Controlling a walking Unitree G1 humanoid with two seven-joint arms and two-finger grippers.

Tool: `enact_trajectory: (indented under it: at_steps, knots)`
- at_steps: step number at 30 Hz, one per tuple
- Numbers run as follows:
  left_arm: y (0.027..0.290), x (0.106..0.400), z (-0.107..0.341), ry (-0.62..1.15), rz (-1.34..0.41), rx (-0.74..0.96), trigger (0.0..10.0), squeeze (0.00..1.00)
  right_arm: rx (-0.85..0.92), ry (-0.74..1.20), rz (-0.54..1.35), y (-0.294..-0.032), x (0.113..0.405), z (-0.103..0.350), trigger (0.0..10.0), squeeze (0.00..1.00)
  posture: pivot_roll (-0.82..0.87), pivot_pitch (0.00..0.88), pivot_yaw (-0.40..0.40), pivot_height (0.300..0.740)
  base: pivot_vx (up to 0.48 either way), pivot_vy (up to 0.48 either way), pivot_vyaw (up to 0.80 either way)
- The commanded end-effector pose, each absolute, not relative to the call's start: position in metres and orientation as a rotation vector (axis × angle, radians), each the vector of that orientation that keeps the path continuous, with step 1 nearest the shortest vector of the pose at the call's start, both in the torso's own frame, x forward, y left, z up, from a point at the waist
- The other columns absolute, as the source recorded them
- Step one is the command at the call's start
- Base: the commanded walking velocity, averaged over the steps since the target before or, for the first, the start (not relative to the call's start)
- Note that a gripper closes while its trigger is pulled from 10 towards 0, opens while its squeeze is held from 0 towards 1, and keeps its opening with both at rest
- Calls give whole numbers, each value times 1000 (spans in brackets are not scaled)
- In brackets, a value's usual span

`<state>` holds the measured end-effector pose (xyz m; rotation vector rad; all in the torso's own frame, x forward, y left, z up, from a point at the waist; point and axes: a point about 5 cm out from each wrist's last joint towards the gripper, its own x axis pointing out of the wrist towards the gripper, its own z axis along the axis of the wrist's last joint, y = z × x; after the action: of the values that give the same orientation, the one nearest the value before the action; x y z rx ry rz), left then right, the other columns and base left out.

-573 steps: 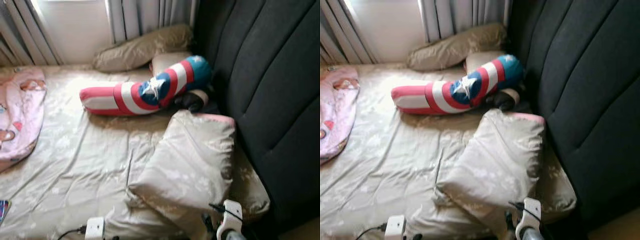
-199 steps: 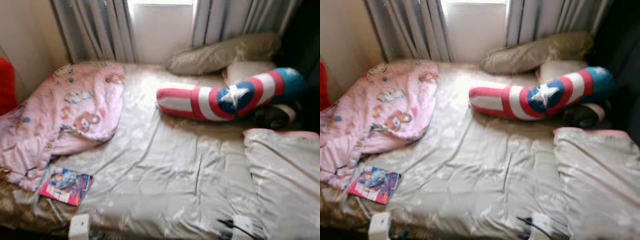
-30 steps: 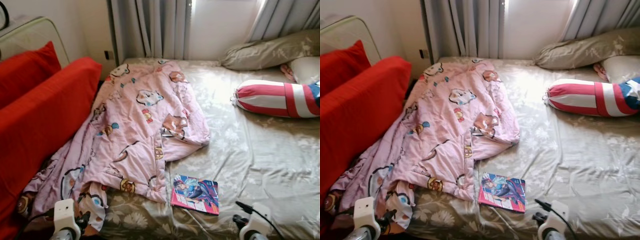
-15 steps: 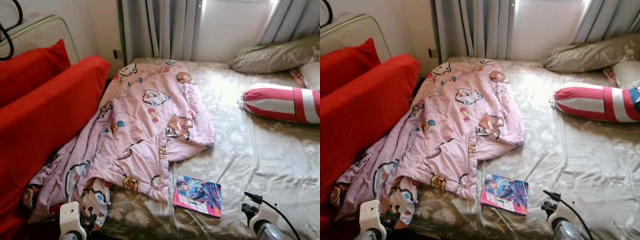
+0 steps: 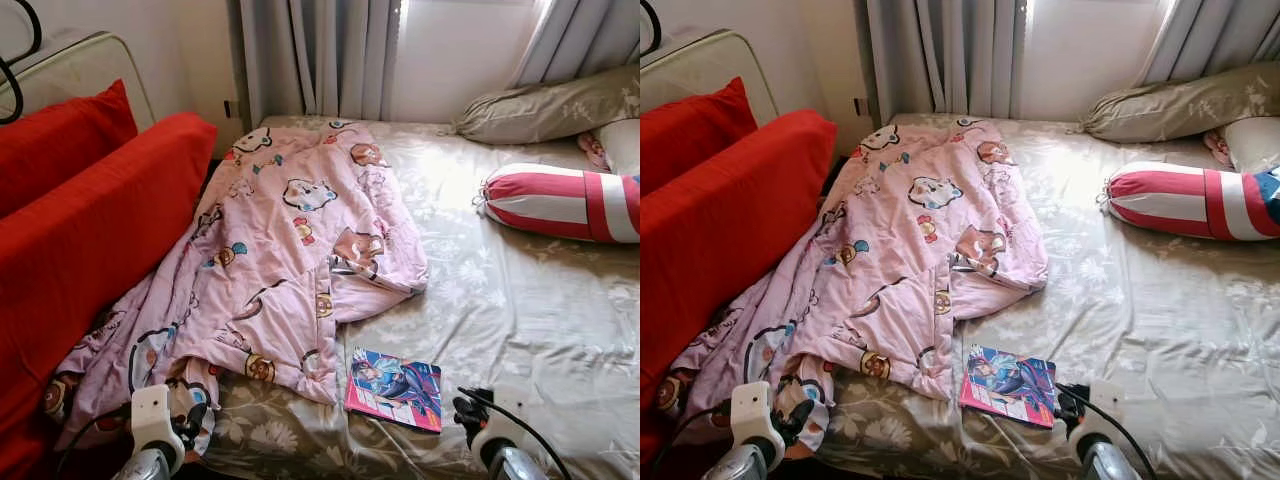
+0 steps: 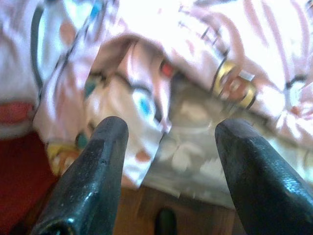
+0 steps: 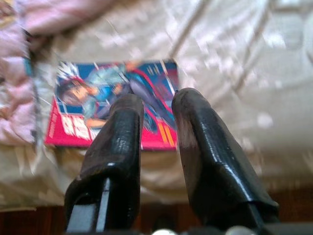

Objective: Clean up the room

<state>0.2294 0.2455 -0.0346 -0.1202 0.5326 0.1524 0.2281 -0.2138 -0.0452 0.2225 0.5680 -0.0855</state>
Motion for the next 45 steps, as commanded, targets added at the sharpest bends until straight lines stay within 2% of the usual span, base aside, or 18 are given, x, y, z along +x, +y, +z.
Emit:
enact_trajectory:
  at_steps: [1, 9, 17, 24, 36, 45]
  knots:
    - [243, 234, -29, 490, 117, -92, 10000, 0, 196, 515, -71, -214, 235, -38, 10000, 0, 42, 0, -10, 740, 0, 0, 0]
    - [238, 238, -15, 332, 63, -46, 10000, 0, 138, 401, 8, -208, 227, -34, 10000, 0, 66, 0, -29, 740, 0, 0, 0]
    - [236, 241, -5, 245, 62, -44, 10000, 0, 135, 371, -133, -225, 218, -33, 10000, 0, 52, 0, -12, 740, 0, 0, 0]
    - [237, 246, 1, 227, 80, -52, 10000, 0, 119, 398, -131, -228, 216, -35, 10000, 0, 70, 0, -26, 740, 0, 0, 0]
    - [244, 246, 5, 215, 104, -54, 10000, 0, 134, 390, -129, -229, 218, -33, 10000, 0, 73, 0, -28, 661, 0, 0, 0]
    - [243, 246, 5, 223, 100, -58, 10000, 0, 139, 384, -126, -227, 218, -33, 10000, 0, 74, 0, -27, 661, 0, 0, 0]
